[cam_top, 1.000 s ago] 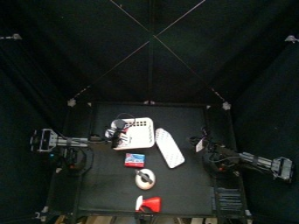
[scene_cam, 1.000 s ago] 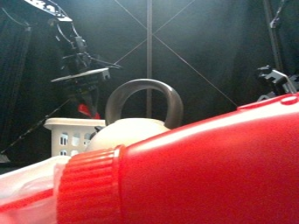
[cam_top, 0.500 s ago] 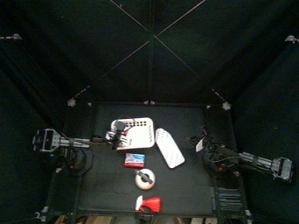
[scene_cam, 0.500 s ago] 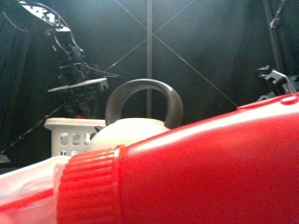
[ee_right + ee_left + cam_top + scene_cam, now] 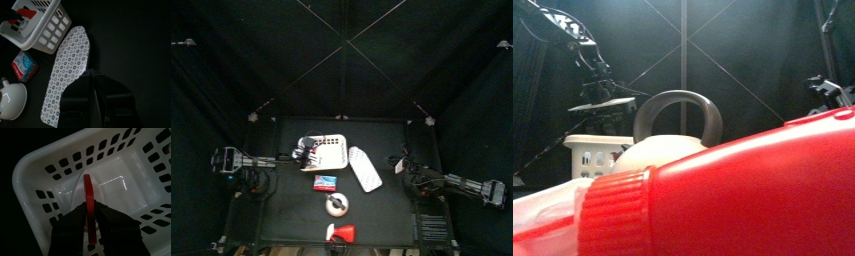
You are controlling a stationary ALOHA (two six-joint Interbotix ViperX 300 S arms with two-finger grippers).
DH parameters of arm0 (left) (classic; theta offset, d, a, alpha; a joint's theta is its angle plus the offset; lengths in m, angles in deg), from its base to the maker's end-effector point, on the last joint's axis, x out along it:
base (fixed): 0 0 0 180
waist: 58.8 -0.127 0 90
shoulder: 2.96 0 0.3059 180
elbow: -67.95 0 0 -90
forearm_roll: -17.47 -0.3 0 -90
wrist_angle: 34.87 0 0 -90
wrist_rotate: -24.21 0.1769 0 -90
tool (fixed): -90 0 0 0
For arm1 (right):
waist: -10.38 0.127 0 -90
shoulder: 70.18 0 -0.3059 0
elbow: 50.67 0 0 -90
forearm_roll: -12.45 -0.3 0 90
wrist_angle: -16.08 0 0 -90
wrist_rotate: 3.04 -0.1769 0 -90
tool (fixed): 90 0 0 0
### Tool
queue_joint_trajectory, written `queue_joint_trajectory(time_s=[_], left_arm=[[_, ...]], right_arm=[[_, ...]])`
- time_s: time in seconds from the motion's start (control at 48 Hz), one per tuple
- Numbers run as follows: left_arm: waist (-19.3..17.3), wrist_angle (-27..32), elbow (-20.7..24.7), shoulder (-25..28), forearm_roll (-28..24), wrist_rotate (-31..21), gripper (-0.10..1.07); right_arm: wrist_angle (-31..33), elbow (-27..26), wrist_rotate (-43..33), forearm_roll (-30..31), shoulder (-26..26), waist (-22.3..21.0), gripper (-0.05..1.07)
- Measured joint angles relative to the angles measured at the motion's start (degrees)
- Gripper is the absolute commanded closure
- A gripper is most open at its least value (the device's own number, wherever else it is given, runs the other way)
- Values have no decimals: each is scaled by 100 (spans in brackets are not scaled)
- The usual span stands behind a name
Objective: Place iron in basket
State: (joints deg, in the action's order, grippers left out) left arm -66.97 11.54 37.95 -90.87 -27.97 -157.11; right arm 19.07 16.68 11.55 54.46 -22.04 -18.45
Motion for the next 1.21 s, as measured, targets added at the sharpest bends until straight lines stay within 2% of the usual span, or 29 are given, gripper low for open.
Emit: queue_joint_trajectory(time_s=[0.292,0.667,1.021,1.208], left_arm=[[-35,-123,-9,18,-18,9,22],[-18,-149,0,18,-35,18,22],[-9,-158,9,9,-325,44,22],[18,-431,79,-26,-536,62,22]], right_arm=[[0,0,0,0,0,-9,56],[0,0,0,0,0,-9,56],[0,0,-18,-9,0,-9,56],[-308,-9,-26,-9,0,0,56]])
